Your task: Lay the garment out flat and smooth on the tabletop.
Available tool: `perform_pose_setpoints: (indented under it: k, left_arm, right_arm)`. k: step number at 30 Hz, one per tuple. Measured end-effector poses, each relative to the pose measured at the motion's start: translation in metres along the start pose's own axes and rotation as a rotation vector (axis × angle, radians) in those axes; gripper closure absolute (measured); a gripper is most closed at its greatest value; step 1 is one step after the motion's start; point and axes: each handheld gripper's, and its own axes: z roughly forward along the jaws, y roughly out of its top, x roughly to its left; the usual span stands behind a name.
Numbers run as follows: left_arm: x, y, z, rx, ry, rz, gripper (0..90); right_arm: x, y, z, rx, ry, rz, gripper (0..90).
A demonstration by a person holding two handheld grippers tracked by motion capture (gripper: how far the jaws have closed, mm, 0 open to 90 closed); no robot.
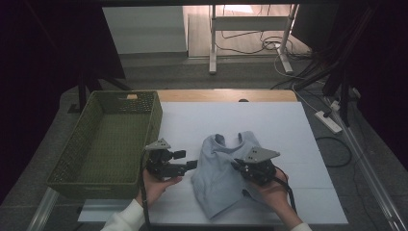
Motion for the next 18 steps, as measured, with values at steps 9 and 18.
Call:
perform_pose_setpoints:
  k: [9,18]
  left_arm:
    - [0.001,0.0,-0.002,-0.004,0.003,-0.002,27.2]
    - [0.001,0.0,-0.004,-0.008,0.005,0.0,27.2]
  right_arm:
    - [-0.019,0.004,0.022,0.037,-0.111,-0.055,81.6]
    - [-0.026,-0.012,0.031,0.104,-0.093,-0.075,81.3]
